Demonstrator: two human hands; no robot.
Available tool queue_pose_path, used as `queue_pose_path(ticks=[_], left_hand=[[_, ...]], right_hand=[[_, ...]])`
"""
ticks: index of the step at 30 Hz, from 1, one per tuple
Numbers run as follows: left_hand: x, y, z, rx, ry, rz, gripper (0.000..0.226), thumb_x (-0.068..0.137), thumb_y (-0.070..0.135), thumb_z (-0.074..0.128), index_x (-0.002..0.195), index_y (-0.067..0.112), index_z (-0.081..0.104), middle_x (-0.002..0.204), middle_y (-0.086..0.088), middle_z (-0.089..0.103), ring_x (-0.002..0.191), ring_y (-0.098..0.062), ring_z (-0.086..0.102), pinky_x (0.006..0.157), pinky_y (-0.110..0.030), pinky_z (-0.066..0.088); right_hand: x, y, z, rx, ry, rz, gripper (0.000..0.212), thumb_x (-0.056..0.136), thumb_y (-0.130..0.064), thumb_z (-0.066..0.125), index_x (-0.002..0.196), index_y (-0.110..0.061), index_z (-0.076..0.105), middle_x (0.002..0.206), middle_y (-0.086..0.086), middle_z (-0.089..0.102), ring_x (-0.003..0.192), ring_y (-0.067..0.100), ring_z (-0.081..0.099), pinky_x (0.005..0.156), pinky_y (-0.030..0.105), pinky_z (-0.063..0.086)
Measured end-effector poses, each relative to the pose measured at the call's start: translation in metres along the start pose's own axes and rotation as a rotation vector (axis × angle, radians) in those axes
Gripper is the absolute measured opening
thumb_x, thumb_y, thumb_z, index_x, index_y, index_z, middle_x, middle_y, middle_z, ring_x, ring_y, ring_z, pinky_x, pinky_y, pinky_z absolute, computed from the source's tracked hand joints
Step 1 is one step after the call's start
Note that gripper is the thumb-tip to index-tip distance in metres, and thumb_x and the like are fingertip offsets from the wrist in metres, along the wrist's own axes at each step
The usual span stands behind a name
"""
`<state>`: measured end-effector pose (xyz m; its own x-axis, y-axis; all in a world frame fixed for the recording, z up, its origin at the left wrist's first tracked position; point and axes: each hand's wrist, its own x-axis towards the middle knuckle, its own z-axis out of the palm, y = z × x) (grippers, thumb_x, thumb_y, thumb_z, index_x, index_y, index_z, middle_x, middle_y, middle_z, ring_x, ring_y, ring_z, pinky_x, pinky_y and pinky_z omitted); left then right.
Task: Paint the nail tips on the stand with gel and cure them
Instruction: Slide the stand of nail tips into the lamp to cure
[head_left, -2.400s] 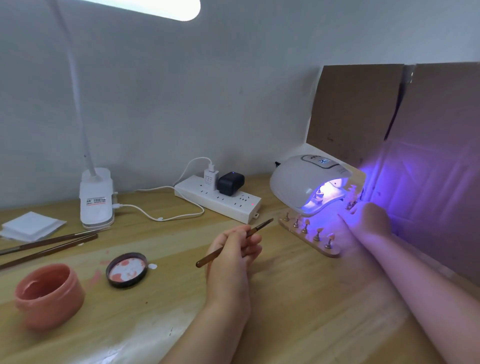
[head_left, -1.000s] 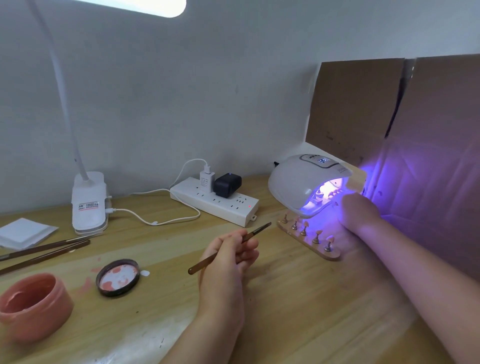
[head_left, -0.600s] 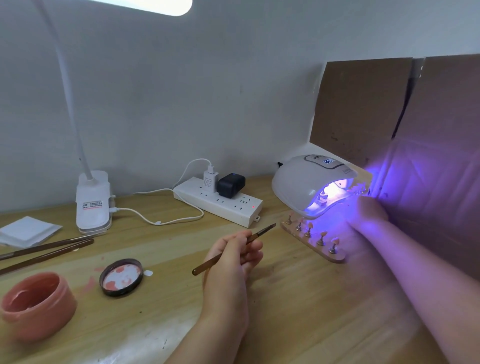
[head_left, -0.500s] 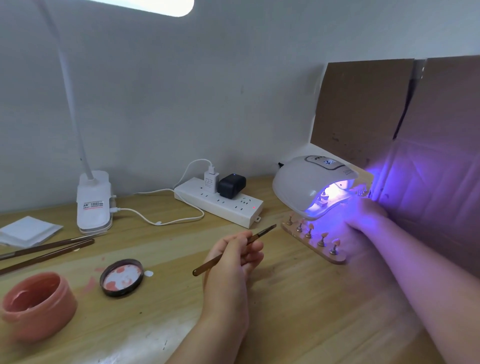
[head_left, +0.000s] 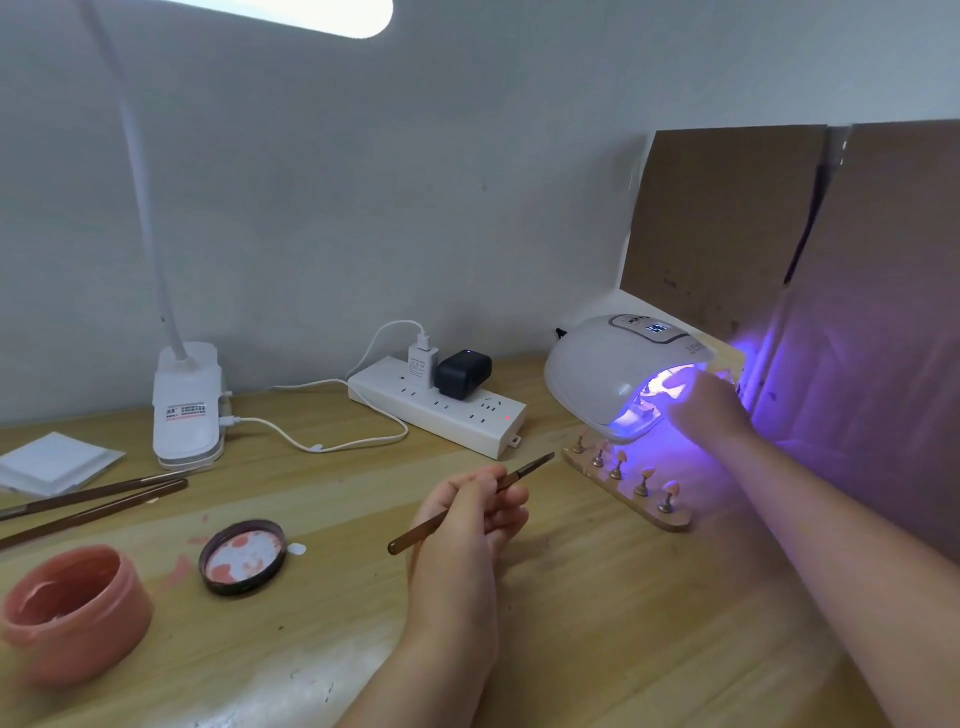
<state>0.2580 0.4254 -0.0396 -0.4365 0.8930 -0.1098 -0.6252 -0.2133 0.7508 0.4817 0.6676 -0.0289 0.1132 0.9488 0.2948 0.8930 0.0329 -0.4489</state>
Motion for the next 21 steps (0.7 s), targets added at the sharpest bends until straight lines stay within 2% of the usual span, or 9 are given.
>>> queue_pose_path(ticks=[2, 4, 8, 10, 12, 14, 16, 18, 21], left_hand=[[0.001, 0.000, 0.000, 0.007, 0.007, -0.001, 0.016, 0.093, 0.002, 0.053, 0.086, -0.002, 0.067, 0.067, -0.013, 0.069, 0.061, -0.016, 0.065, 0.060, -0.024, 0.057], [0.000, 0.000, 0.000, 0.007, 0.005, -0.006, 0.016, 0.094, 0.003, 0.052, 0.087, -0.002, 0.067, 0.067, -0.013, 0.069, 0.062, -0.017, 0.065, 0.061, -0.024, 0.057], [0.000, 0.000, 0.000, 0.010, 0.006, -0.010, 0.015, 0.093, 0.003, 0.054, 0.088, -0.002, 0.067, 0.069, -0.014, 0.069, 0.063, -0.017, 0.065, 0.061, -0.024, 0.057], [0.000, 0.000, 0.000, 0.011, 0.005, -0.008, 0.015, 0.093, 0.003, 0.054, 0.089, -0.002, 0.067, 0.069, -0.014, 0.069, 0.062, -0.017, 0.065, 0.061, -0.023, 0.057], [0.000, 0.000, -0.001, 0.018, 0.005, -0.004, 0.015, 0.093, 0.003, 0.053, 0.089, -0.002, 0.067, 0.069, -0.014, 0.070, 0.062, -0.016, 0.065, 0.060, -0.022, 0.056], [0.000, 0.001, -0.001, 0.021, 0.005, -0.007, 0.015, 0.093, 0.004, 0.053, 0.089, -0.001, 0.067, 0.069, -0.014, 0.070, 0.062, -0.016, 0.066, 0.059, -0.022, 0.056], [0.000, 0.001, 0.000, 0.008, 0.003, -0.014, 0.015, 0.093, 0.003, 0.053, 0.088, -0.001, 0.067, 0.068, -0.013, 0.069, 0.061, -0.015, 0.066, 0.059, -0.023, 0.056], [0.000, 0.002, -0.001, -0.001, 0.009, -0.017, 0.016, 0.093, 0.003, 0.053, 0.087, -0.001, 0.067, 0.067, -0.011, 0.069, 0.061, -0.015, 0.066, 0.059, -0.023, 0.056], [0.000, 0.002, -0.001, 0.000, 0.004, -0.016, 0.016, 0.094, 0.003, 0.053, 0.087, -0.001, 0.067, 0.067, -0.010, 0.069, 0.061, -0.014, 0.067, 0.059, -0.023, 0.057]], right_hand=[[0.003, -0.011, 0.003, 0.009, -0.097, -0.017, 0.008, 0.086, -0.019, 0.059, 0.080, -0.015, 0.063, 0.080, 0.008, 0.062, 0.081, 0.027, 0.051, 0.062, 0.026, 0.034], [0.003, -0.018, 0.004, 0.040, -0.129, -0.022, 0.025, 0.081, -0.012, 0.056, 0.058, -0.014, 0.049, 0.056, 0.005, 0.049, 0.066, 0.026, 0.046, 0.051, 0.027, 0.028], [-0.001, -0.017, 0.010, 0.056, -0.030, -0.033, 0.045, 0.084, -0.032, 0.061, 0.046, -0.015, 0.043, 0.034, 0.000, 0.046, 0.045, 0.019, 0.045, 0.046, 0.024, 0.030], [-0.003, -0.015, 0.012, 0.052, -0.012, -0.040, 0.046, 0.084, -0.039, 0.065, 0.050, -0.014, 0.046, 0.040, 0.002, 0.049, 0.049, 0.019, 0.050, 0.046, 0.023, 0.035], [-0.005, -0.013, 0.012, 0.065, -0.058, -0.031, 0.033, 0.082, -0.035, 0.068, 0.070, -0.006, 0.061, 0.064, 0.014, 0.061, 0.070, 0.028, 0.061, 0.059, 0.026, 0.044], [-0.007, -0.011, 0.011, 0.051, -0.074, -0.049, 0.030, 0.082, -0.031, 0.068, 0.084, -0.001, 0.066, 0.084, 0.020, 0.065, 0.087, 0.035, 0.061, 0.067, 0.031, 0.043], [-0.009, -0.010, 0.010, 0.026, -0.055, -0.093, 0.030, 0.082, -0.028, 0.068, 0.064, -0.006, 0.058, 0.069, 0.015, 0.059, 0.075, 0.033, 0.056, 0.058, 0.028, 0.034], [-0.017, -0.010, 0.006, -0.007, -0.008, -0.126, 0.049, 0.080, -0.028, 0.070, 0.045, -0.019, 0.037, 0.047, 0.002, 0.036, 0.054, 0.025, 0.037, 0.049, 0.030, 0.025], [-0.038, 0.000, -0.006, -0.004, 0.063, -0.172, 0.063, 0.077, -0.043, 0.070, 0.041, -0.019, 0.024, 0.039, -0.002, 0.020, 0.045, 0.020, 0.020, 0.047, 0.032, 0.022]])
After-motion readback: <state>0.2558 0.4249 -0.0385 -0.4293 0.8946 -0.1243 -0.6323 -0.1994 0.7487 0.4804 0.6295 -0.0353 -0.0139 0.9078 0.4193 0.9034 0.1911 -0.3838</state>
